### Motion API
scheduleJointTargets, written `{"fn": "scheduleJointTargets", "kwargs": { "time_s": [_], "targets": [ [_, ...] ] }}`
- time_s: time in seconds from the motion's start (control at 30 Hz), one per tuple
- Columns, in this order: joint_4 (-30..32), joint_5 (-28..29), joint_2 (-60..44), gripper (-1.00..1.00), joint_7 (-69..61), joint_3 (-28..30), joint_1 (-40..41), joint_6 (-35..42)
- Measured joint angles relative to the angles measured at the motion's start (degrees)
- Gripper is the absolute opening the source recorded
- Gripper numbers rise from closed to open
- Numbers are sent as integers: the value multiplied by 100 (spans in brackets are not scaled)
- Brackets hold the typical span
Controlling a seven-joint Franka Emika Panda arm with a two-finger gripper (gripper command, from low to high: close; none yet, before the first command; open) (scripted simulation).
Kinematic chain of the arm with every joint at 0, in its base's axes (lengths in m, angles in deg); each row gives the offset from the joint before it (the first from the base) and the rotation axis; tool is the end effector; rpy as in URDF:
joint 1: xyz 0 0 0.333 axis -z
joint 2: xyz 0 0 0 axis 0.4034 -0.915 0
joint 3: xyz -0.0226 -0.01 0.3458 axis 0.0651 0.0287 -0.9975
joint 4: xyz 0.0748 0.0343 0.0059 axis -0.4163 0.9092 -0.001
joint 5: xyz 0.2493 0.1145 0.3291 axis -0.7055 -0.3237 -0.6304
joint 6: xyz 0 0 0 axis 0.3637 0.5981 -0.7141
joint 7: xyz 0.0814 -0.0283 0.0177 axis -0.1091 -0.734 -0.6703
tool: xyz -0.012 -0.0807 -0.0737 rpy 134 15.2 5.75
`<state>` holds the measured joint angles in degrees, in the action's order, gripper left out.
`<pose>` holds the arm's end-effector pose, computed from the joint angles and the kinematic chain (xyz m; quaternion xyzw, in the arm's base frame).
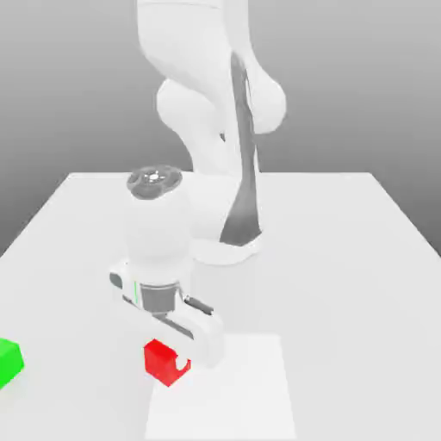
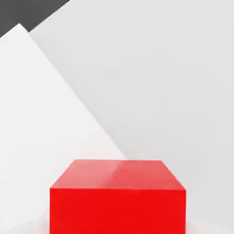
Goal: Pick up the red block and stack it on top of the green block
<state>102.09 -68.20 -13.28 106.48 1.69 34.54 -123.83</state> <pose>0.3961 -0.0832 0.1633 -0.7493 0.6623 0.0003 0.0016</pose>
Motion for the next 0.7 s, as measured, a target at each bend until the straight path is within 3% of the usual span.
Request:
{"fn": "scheduleJointTargets", "kwargs": {
  "time_s": [0.13,0.47,0.6,0.63,0.7],
  "targets": [
    [-2,94,654,-100,68,104,143,657],
    [-1949,-282,-101,-100,-329,1114,1687,1883],
    [-2191,-605,-815,-100,-573,1057,1969,1428],
    [-2208,-682,-999,100,-628,1002,2019,1264],
    [-2208,-682,-999,100,-628,1002,2019,1264]
  ]
}}
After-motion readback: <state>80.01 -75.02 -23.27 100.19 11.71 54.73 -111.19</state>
